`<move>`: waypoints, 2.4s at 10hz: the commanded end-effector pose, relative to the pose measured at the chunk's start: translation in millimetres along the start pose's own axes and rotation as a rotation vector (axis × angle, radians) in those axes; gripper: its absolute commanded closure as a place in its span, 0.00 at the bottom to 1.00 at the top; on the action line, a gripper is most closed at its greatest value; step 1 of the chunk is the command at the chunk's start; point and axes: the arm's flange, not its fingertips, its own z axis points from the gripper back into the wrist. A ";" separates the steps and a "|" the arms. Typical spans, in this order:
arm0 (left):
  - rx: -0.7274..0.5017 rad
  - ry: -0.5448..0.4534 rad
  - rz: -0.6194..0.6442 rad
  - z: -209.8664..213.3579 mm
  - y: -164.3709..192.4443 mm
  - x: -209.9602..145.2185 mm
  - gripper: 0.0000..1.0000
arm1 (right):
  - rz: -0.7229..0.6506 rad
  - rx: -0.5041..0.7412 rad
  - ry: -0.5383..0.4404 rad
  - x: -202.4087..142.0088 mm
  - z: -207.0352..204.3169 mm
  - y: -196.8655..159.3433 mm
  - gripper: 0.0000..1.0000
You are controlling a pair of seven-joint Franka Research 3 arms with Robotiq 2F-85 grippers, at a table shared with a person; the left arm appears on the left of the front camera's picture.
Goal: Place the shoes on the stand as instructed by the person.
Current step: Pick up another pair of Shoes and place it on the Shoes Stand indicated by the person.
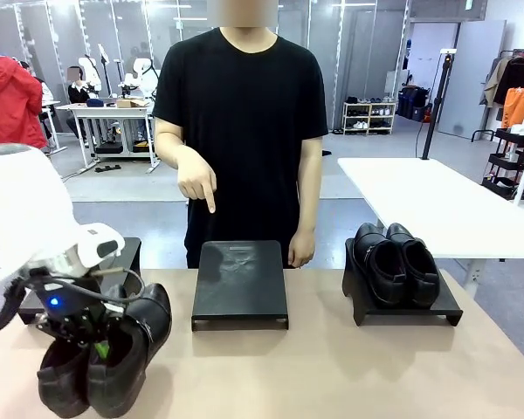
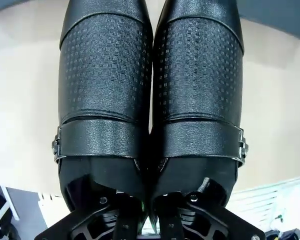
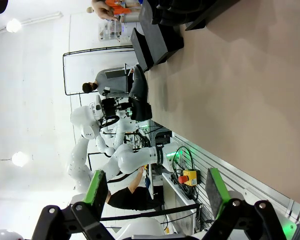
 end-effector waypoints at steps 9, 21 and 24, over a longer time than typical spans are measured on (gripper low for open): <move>-0.010 -0.004 -0.022 11.8 8.3 -3.9 0.92 | -0.002 -0.004 0.007 -4.6 -0.4 1.6 0.00; 0.029 -0.191 -0.087 77.9 -163.4 137.2 0.92 | -0.002 -0.004 0.007 -4.6 -0.4 1.6 0.00; 0.077 -0.195 -0.040 62.3 -195.5 159.8 0.92 | -0.002 -0.004 0.007 -4.6 -0.4 1.6 0.00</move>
